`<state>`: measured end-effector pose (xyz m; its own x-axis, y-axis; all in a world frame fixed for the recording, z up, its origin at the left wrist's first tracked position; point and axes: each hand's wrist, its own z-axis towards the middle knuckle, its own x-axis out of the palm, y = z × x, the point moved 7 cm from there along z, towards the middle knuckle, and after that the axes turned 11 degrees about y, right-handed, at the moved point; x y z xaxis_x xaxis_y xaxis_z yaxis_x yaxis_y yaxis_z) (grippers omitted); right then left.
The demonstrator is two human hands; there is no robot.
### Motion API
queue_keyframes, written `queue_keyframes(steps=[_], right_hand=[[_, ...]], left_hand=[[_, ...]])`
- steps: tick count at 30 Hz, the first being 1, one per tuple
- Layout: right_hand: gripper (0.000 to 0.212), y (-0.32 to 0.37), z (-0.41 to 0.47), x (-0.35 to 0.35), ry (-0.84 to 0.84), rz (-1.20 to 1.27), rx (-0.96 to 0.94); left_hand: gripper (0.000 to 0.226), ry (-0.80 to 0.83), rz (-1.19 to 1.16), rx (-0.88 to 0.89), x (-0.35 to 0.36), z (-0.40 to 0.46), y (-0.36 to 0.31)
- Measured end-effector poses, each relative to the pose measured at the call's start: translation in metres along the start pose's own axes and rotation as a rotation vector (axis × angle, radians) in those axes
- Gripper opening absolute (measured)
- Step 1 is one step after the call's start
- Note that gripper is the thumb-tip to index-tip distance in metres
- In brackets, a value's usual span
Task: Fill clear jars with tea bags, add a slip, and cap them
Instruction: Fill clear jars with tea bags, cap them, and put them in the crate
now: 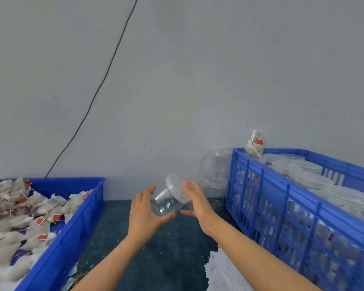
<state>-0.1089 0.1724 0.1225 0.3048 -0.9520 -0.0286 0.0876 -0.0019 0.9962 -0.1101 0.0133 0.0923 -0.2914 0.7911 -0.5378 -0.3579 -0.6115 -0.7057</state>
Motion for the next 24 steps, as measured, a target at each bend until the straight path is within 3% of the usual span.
queue_keyframes(steps=[5, 15, 20, 24], right_hand=[[0.059, -0.022, -0.015, 0.021, -0.017, -0.129, 0.024], [0.040, -0.092, -0.022, 0.021, -0.151, -0.368, 0.010], [0.029, -0.110, -0.021, 0.013, -0.240, -0.484, 0.041], [0.039, -0.112, -0.012, 0.007, -0.213, -0.614, 0.085]], left_hand=[[0.096, 0.020, 0.148, -0.011, -0.002, -0.039, 0.009], [0.103, 0.131, 0.242, 0.011, 0.033, -0.082, 0.037], [0.095, 0.188, 0.378, 0.062, 0.047, -0.074, 0.043], [0.093, 0.207, 0.417, 0.063, 0.049, -0.060, 0.048]])
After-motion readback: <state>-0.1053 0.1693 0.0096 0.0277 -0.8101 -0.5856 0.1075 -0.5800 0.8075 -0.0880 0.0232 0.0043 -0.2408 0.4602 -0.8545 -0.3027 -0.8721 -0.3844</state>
